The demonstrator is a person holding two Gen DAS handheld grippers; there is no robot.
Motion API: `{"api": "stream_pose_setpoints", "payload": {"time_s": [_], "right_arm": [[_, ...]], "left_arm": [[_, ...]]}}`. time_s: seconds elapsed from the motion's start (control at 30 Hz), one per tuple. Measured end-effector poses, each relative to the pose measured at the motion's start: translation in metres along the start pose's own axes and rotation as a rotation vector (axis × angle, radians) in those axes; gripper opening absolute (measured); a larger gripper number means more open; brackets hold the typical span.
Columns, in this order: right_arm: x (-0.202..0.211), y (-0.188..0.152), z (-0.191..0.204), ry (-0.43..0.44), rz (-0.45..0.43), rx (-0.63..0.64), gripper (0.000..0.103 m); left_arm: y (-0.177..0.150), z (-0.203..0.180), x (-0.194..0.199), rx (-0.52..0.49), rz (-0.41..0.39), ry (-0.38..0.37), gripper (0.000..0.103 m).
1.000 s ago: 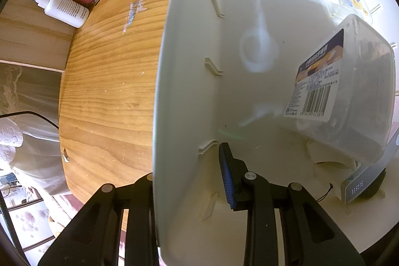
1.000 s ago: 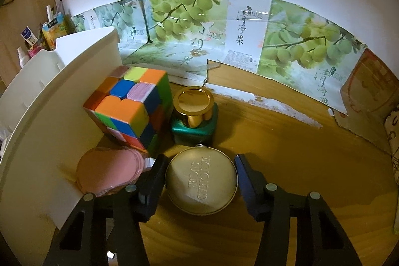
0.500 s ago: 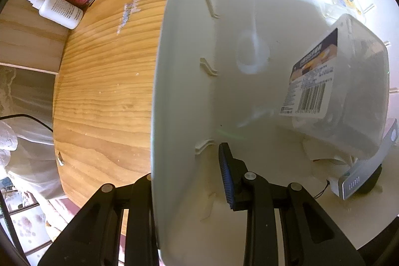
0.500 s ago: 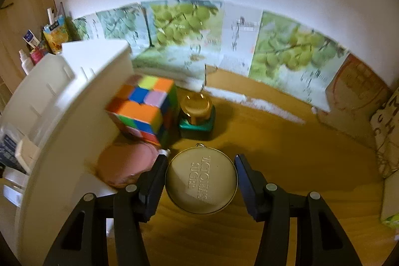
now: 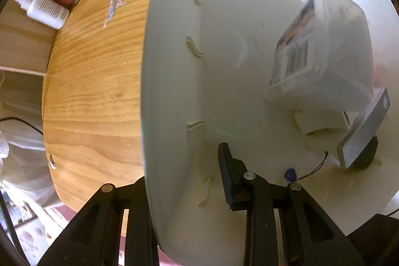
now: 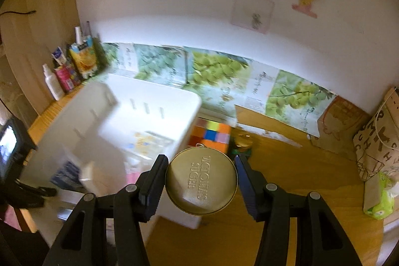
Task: Organize rigid objects
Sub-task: 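Lift the cream compact and carry it over the tray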
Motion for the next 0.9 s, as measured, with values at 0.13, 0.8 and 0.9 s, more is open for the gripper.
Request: {"api": "stream_pose_setpoints", "payload": {"time_s": [0.13,0.8,0.9], "right_arm": [[0.005,-0.001,0.032,0.027,-0.003,-0.014,0.055],[-0.016,-0.039,0.137,0.095,0.081,-0.046,0.055],[-0.018,-0.039,0.143,0.092,0.083,-0.043,0.055]], "left_arm": [[-0.01,0.0,-0.002,-0.036,-0.029,0.006,0.031],[-0.012,0.009,-0.009,-0.155,-0.051,-0.128,0.031],[-0.008,0.005,-0.009,-0.178,-0.056,-0.127,0.031]]}}
Point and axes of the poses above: each gripper's, at about its wrist camera, not at the fingertips, and x roughly against the way its jaws point, z to its left, y to its top, the point moved 5 cm from there along -x, roughly the way its jaws point, and after that the axes turned 11 degrees about y, right-handed, at the moved point
